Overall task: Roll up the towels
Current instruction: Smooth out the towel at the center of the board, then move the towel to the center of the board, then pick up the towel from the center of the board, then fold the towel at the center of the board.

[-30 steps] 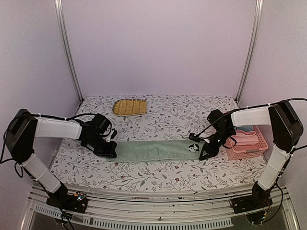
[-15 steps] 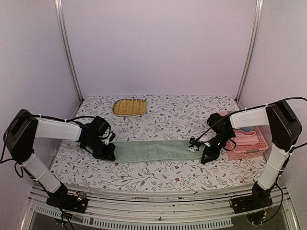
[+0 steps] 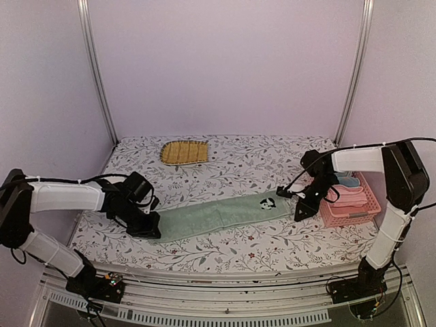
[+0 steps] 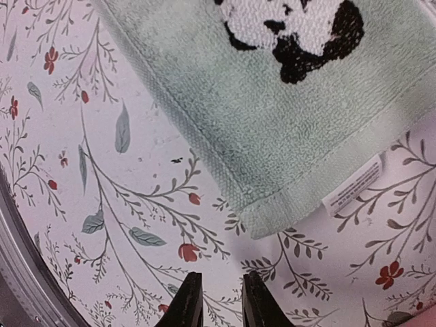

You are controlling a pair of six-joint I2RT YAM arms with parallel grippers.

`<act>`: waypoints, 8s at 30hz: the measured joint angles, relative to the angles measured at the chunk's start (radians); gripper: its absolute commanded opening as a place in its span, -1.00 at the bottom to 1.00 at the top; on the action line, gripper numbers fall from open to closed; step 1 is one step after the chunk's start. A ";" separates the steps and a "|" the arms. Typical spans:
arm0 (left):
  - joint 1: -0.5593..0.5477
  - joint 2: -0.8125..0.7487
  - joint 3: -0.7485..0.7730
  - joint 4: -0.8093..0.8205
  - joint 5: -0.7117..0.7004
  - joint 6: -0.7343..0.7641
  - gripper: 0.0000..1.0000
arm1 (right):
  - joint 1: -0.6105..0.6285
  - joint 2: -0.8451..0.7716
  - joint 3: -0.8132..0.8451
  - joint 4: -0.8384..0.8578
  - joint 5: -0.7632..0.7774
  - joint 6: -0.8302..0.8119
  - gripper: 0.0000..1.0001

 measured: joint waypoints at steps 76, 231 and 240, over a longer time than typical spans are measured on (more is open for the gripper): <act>0.053 0.100 0.037 0.343 -0.058 0.063 -1.00 | -0.069 0.428 0.652 -0.073 -0.018 0.357 -0.26; 0.043 0.243 0.024 0.495 0.027 0.026 -1.00 | 0.468 0.805 1.051 0.275 -0.703 1.025 -0.79; 0.043 0.243 0.021 0.502 0.028 0.026 -1.00 | 0.469 0.806 1.051 0.283 -0.706 0.999 -0.19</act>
